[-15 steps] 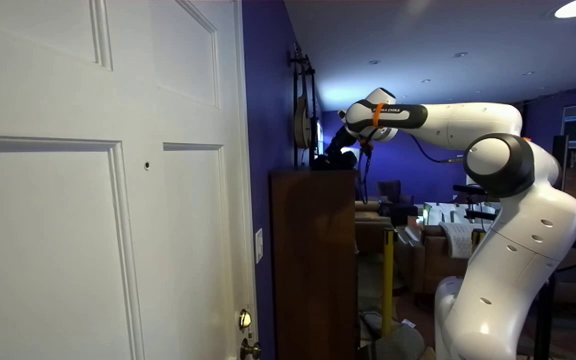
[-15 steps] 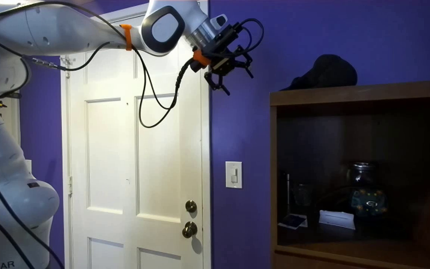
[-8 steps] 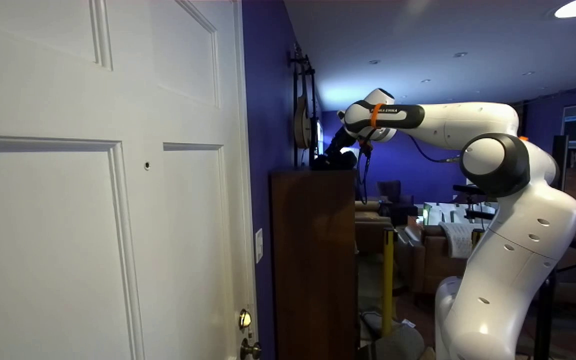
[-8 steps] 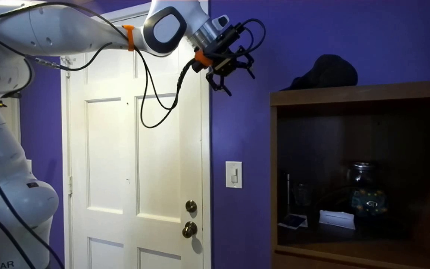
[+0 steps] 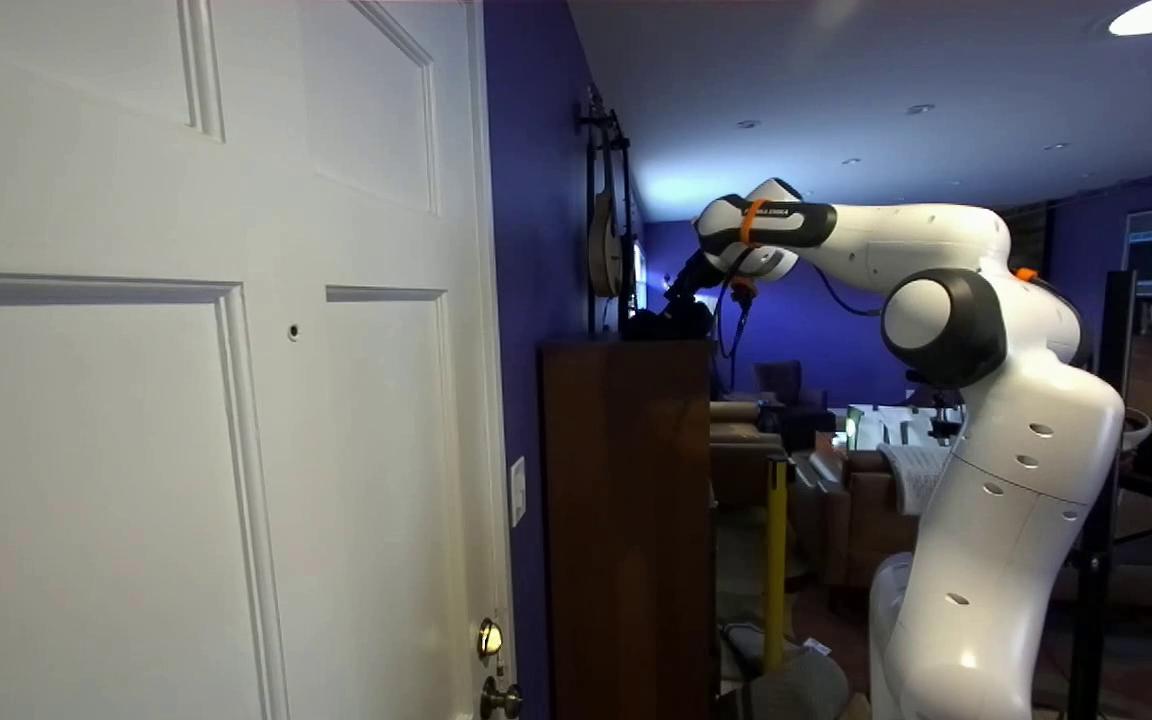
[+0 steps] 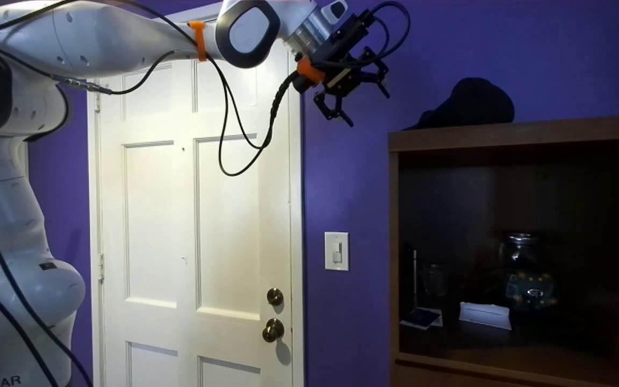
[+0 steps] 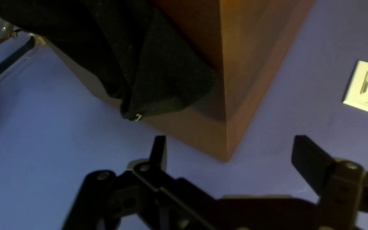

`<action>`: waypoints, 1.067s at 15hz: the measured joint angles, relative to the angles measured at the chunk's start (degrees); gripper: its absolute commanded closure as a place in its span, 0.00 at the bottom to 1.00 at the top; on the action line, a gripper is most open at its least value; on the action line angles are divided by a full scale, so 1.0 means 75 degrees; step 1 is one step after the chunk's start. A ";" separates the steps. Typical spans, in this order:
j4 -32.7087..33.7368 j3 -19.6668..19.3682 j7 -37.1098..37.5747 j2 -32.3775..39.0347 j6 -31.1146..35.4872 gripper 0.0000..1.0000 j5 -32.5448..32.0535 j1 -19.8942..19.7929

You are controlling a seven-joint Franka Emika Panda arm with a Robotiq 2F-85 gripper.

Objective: Remove the head sock from the cabinet top and place it on the door coat hanging nail

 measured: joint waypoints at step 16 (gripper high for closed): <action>0.0878 -0.2023 -0.0950 0.1419 0.0085 0.00 0.1883 0.0918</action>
